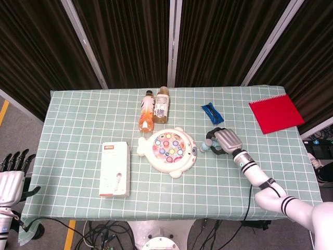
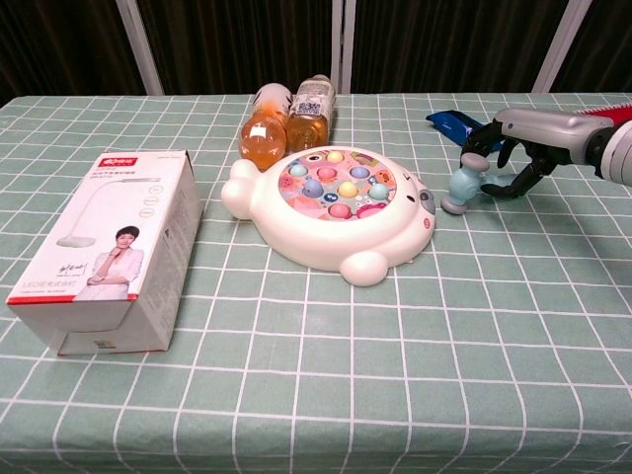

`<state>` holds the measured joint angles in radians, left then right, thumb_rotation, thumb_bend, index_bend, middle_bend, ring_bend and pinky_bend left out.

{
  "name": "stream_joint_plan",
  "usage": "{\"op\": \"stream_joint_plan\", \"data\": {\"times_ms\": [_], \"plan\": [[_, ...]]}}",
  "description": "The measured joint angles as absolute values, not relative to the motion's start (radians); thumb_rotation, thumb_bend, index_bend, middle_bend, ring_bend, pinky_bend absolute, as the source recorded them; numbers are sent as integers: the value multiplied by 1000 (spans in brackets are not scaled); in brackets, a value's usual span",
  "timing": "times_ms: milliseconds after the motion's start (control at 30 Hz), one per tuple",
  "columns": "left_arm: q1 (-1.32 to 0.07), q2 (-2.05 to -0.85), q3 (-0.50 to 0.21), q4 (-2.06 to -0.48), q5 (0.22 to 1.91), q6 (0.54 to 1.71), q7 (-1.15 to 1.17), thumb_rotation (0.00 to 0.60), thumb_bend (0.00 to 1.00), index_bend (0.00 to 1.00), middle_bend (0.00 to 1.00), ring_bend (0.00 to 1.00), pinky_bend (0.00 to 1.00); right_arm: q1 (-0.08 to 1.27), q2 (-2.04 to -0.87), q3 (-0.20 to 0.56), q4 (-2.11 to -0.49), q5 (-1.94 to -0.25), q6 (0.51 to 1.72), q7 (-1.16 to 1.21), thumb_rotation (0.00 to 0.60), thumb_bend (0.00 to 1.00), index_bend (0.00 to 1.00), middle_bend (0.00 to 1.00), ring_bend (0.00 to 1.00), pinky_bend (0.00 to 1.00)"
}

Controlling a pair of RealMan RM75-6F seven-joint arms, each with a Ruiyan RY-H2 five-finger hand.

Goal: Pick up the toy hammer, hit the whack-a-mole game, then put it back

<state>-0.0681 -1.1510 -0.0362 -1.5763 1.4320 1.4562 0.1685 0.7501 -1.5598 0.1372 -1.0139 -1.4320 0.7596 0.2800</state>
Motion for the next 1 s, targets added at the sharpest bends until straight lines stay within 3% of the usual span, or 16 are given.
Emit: {"op": "stream_joint_plan", "data": {"times_ms": [600,1000], "plan": [[-65,-1150,-35,-1576,1433,1463,170,600,0,145,34,0,0,758,-1607,96,-919,-1469,805,369,600,360,528,457,328,418],[-59,-1152,-32,-1572,1436,1470,162,600,0,144,34,0,0,754,-1596,91,-922,-1495,878,381,600,403,641,540,431,563]]}}
